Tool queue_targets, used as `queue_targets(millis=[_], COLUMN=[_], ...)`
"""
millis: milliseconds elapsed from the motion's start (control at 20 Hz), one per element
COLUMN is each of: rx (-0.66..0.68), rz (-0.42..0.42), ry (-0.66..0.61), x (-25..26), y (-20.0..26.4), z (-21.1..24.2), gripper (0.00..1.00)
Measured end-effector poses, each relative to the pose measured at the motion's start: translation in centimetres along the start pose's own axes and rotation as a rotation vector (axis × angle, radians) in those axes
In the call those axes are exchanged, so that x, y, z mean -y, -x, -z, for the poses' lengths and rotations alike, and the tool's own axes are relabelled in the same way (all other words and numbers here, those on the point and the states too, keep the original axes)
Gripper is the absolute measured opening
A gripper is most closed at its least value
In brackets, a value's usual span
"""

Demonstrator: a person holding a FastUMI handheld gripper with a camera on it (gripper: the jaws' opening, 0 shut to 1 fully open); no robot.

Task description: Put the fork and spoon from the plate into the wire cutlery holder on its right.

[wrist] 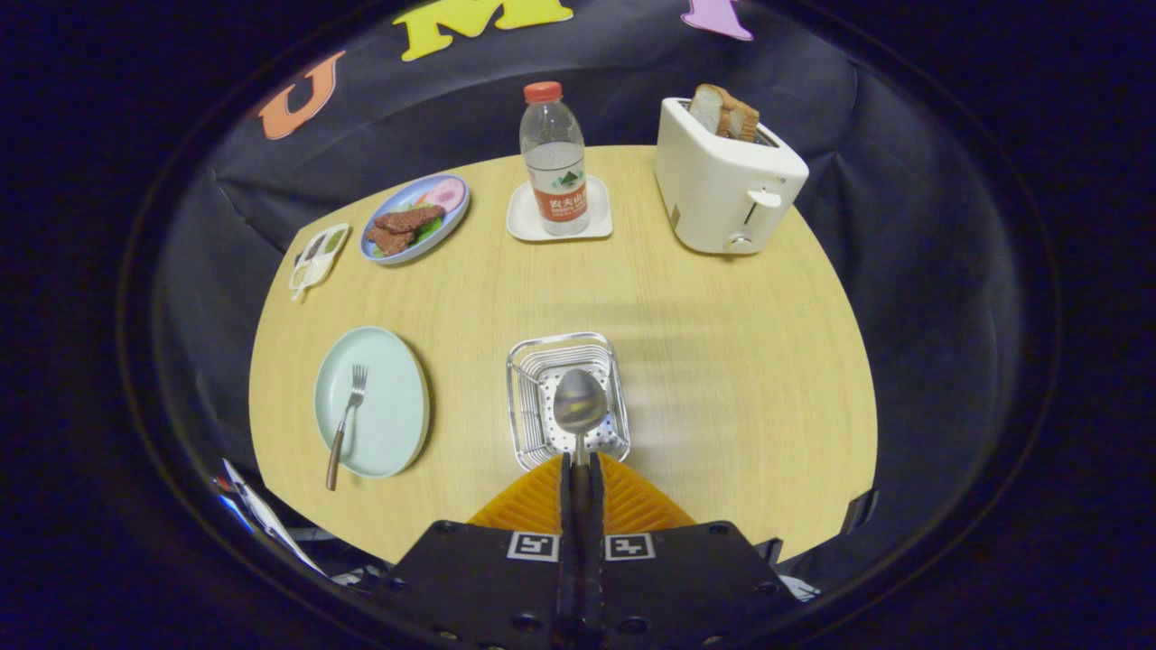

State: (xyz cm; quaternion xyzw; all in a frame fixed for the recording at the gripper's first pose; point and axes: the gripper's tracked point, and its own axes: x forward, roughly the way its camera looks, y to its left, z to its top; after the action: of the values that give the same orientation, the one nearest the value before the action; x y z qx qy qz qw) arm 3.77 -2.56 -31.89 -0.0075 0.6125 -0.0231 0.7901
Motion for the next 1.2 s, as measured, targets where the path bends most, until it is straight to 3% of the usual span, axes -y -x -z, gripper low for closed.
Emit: queue_targets(millis=[200,350,500,650,700,1000,1200], rx=[0.033,0.091,0.134,0.166,0.18,0.245,0.262], rz=[-0.009,-0.001,-0.007,-0.024,-0.038,-0.036,-0.033], ry=[0.017,0.049,0.086,0.108,0.11,0.144,0.2], x=[-0.5,-0.8,-1.8,-3.2,-4.0,-7.7,-11.8], y=[0.2,0.7,1.4,1.9,2.0,1.7,1.2], z=[-1.2,-2.5,-2.9,-2.8,-2.6,-1.6,-0.3], gripper=[0.07,0.03,0.1,0.29,0.43,0.98,0.97])
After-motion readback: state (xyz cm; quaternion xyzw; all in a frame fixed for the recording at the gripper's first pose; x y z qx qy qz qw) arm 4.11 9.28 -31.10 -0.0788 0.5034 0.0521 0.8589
